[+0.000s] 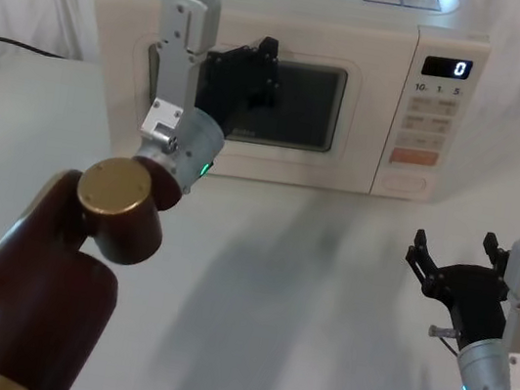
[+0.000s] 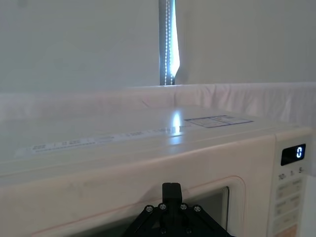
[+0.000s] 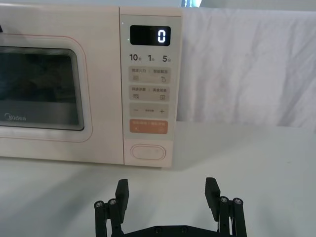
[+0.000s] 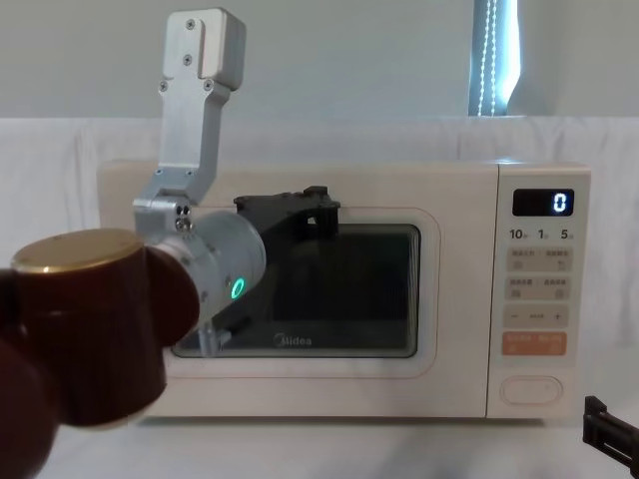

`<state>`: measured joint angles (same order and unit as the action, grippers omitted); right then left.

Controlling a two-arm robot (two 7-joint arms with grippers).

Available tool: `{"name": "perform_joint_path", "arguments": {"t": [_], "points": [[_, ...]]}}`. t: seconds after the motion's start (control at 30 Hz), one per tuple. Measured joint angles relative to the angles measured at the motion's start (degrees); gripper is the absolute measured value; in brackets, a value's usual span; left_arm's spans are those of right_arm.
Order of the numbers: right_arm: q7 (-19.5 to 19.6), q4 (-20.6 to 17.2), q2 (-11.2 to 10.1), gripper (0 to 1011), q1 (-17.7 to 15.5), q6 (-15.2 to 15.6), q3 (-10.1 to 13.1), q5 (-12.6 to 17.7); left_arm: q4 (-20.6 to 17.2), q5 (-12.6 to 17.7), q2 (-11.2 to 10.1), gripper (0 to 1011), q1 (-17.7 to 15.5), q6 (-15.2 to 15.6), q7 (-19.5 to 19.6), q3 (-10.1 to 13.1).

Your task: Press the button to open the microwave door with one hand; close the microwave door with the other hand.

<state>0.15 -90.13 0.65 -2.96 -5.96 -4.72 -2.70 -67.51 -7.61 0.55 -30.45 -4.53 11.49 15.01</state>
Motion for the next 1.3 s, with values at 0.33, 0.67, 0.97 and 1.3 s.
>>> {"name": "perform_joint_path", "arguments": {"t": [0.33, 0.67, 0.97, 1.3], "points": [[0.0, 0.0, 0.0, 1002, 0.0, 0.0, 0.0, 0.0, -6.8, -1.9, -1.8, 0, 5.5, 1.5, 0.6, -0.4], [0.0, 0.0, 0.0, 1002, 0.0, 0.0, 0.0, 0.0, -13.2, -3.8, -4.0, 0, 11.3, 2.6, 0.4, -1.6], [0.0, 0.0, 0.0, 1002, 0.0, 0.0, 0.0, 0.0, -18.7, -4.6, -6.2, 0, 18.0, 2.2, -1.1, -3.5], [0.0, 0.0, 0.0, 1002, 0.0, 0.0, 0.0, 0.0, -21.5, -5.7, -8.0, 0, 24.3, 0.0, -1.4, -6.0]]}}
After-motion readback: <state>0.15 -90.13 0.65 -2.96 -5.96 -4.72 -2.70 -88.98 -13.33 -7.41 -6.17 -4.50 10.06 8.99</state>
